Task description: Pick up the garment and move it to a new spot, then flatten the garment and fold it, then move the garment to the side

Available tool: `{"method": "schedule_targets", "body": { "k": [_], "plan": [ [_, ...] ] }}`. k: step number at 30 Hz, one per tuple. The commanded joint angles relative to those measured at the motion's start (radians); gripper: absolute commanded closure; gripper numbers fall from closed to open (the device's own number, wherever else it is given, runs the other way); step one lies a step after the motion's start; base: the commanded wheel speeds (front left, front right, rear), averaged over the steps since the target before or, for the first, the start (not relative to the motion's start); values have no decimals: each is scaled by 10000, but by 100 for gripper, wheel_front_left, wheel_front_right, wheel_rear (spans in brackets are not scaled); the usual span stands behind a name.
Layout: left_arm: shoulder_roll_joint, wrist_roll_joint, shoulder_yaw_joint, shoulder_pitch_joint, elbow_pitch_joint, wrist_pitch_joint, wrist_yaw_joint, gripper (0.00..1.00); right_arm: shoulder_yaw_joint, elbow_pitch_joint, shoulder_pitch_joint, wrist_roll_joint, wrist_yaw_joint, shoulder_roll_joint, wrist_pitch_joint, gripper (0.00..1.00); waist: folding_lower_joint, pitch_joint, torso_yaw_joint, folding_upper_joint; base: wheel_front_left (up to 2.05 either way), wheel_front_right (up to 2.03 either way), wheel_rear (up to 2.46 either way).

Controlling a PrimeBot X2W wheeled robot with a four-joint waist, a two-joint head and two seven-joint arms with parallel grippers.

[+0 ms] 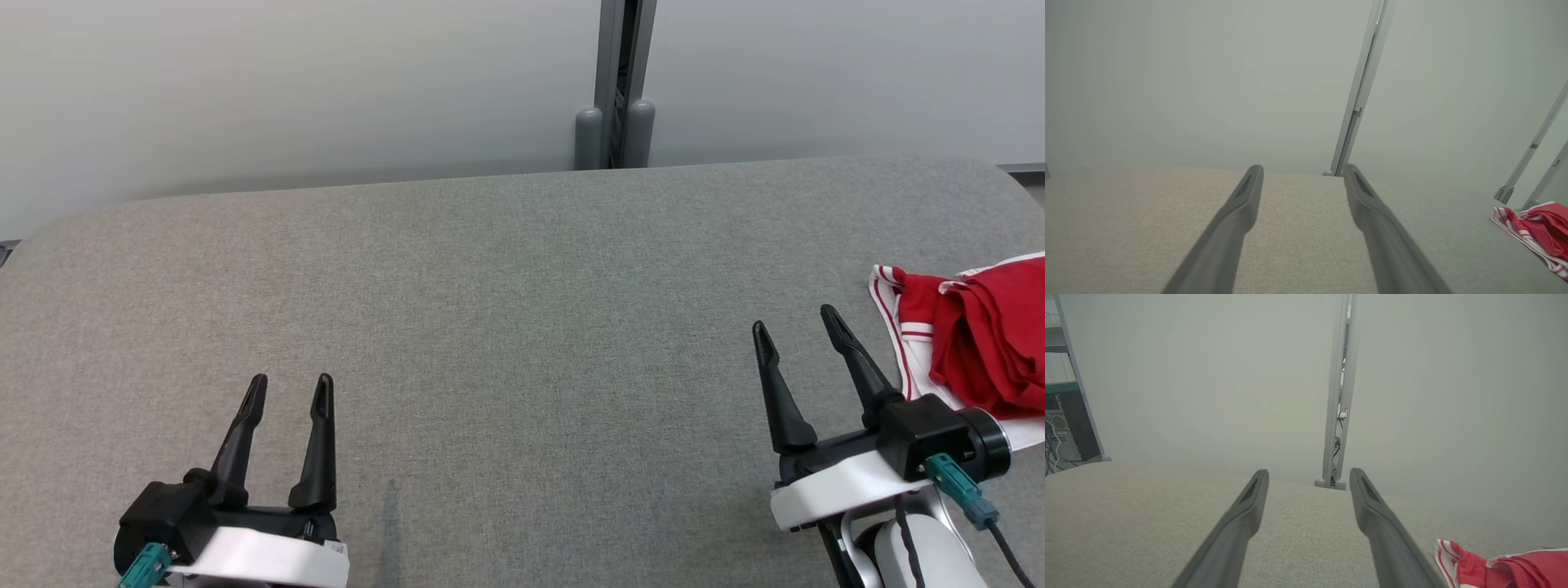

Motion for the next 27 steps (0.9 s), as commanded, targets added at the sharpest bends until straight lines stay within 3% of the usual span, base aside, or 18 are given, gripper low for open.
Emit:
{"method": "schedule_targets", "body": {
  "k": [1,9,17,27],
  "plan": [
    [33,-58,33,-99,14,8,-70,0,-28,-57,50,-43,-3,-36,-43,0,0,8,17,0,0,0,0],
    [33,-84,125,-185,282,8,-88,0,-35,-109,17,-71,-3,-38,-43,0,0,19,73,0,0,0,0],
    [31,-997,190,-131,613,8,-327,0,8,-135,-22,-95,-3,-36,-43,0,0,28,96,0,0,0,0],
    [33,-1206,217,-99,718,8,-430,0,84,-111,-95,-51,-3,-38,-43,0,0,16,122,0,0,0,0]
  ]
}}
